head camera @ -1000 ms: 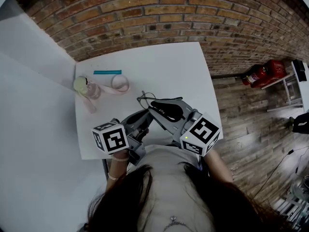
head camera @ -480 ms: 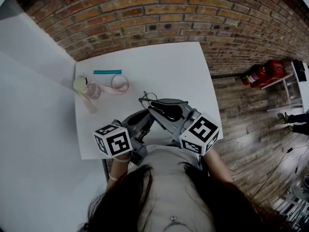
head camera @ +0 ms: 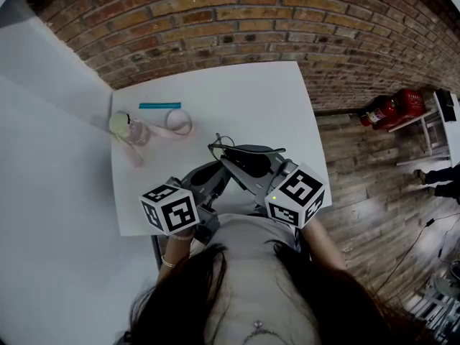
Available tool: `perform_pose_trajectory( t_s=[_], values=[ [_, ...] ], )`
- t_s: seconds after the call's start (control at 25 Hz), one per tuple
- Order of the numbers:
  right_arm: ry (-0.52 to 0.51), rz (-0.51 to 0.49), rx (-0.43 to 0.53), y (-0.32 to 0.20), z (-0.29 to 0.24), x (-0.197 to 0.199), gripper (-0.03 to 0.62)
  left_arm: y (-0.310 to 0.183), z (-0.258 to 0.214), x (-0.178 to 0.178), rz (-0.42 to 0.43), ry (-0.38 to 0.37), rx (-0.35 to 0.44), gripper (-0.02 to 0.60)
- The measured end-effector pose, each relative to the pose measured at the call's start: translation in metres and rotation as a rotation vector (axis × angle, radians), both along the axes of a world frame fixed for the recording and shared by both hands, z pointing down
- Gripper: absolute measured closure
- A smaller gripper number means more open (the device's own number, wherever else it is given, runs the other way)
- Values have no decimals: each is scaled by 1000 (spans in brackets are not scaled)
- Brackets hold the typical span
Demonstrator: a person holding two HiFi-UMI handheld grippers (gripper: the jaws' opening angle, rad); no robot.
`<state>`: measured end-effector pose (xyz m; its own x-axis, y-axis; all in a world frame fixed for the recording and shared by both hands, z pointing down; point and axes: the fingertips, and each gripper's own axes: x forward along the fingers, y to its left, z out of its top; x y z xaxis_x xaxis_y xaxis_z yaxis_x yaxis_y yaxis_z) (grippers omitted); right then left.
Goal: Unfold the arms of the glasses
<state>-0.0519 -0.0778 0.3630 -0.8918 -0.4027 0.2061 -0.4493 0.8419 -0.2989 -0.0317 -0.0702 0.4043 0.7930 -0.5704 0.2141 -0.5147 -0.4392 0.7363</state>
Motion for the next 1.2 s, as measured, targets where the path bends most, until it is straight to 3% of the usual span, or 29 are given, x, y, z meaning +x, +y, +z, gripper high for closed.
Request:
perform_pose_trajectory(
  t_s=[0.88, 1.2],
  values=[
    [14, 35, 68, -3, -6, 5, 549, -6, 12, -12, -58, 106, -94, 560],
    [1, 52, 88, -4, -11, 6, 549, -6, 13, -16, -78, 183, -132, 560]
  ],
)
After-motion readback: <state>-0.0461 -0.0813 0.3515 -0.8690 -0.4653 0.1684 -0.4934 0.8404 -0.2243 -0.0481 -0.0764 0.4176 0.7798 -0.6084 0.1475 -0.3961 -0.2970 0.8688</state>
